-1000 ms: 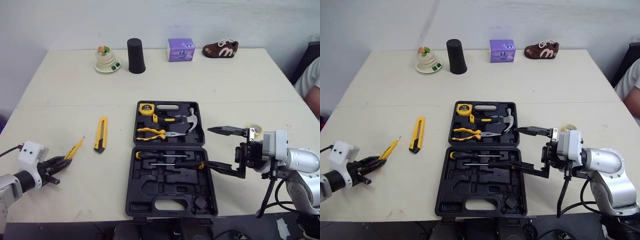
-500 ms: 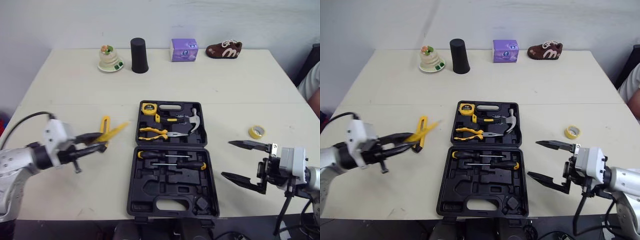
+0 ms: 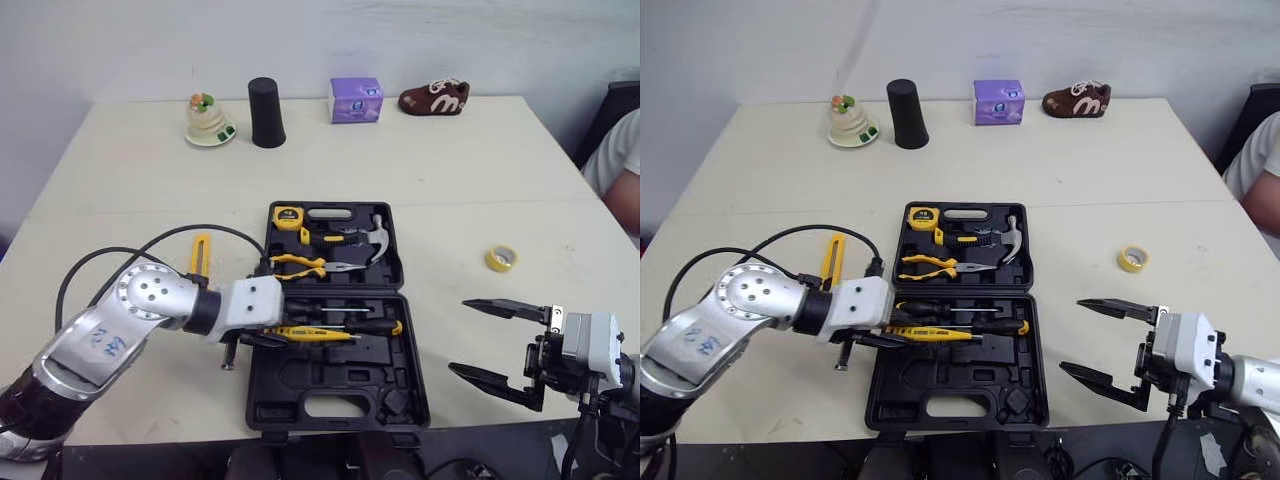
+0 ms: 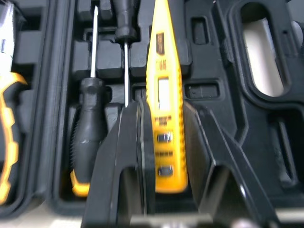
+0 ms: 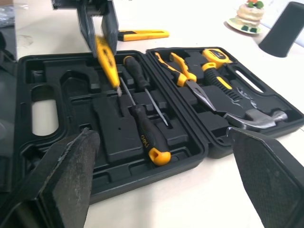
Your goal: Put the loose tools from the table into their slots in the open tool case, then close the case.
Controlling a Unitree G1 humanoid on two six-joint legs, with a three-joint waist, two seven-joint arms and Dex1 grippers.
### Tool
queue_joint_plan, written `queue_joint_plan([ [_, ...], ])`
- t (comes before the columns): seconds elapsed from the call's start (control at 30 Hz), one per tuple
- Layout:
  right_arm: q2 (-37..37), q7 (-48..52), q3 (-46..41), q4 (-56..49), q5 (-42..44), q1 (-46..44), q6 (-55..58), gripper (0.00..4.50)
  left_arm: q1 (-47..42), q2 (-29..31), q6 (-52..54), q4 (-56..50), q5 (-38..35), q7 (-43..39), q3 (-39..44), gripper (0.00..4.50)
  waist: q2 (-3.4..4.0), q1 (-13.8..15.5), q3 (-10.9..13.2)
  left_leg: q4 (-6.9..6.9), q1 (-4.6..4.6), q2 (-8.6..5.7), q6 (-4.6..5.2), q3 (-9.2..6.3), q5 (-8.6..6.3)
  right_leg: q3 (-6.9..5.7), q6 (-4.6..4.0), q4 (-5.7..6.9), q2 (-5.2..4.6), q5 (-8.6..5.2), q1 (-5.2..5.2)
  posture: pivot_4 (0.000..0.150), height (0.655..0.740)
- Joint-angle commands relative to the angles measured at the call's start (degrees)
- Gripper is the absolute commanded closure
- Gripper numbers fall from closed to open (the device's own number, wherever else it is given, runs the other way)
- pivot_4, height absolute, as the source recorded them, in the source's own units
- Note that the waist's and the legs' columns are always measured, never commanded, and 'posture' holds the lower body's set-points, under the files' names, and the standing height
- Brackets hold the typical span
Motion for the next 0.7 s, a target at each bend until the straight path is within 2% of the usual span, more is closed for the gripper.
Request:
queue_joint_plan([
  [0.03,-0.63,-1.61,-0.08,-2.90,0.38,-0.74,1.16,0.00,-0.51,0.17,0.76,-1.90,3.65,1.22,-2.03,3.99,0.00,0.12,0.00,0.00,0.00,0.01,-0.01,0.00,0.01,0.00,-0.02,0.00,0.01,-0.01,-0.01,0.150,0.7400],
  [0.33,-0.46,-1.42,0.15,-2.17,-0.70,-1.94,0.73,0.00,-4.14,-1.70,6.07,-1.24,7.46,1.69,-6.30,3.99,-0.02,0.63,0.01,0.08,-0.03,-0.03,-0.01,0.00,0.01,-0.01,-0.02,0.00,-0.01,-0.01,0.00,0.150,0.7400],
  [0.63,0.21,0.53,-0.96,-0.86,-1.28,0.32,-1.56,0.00,-3.79,-4.11,5.63,-0.22,9.37,1.31,-9.54,3.99,-0.02,1.58,0.00,0.21,0.02,-0.05,0.01,0.00,0.01,0.00,-0.01,0.09,-0.01,-0.01,0.05,0.150,0.7400],
  [0.7,0.42,0.24,-0.90,-0.36,-1.31,-0.06,-2.05,0.00,-2.89,-4.32,4.81,0.39,9.72,1.65,-9.28,2.96,-0.03,1.62,0.00,0.21,0.02,-0.05,0.02,-0.02,0.01,-0.01,-0.01,0.09,-0.02,-0.01,0.06,0.150,0.7400],
])
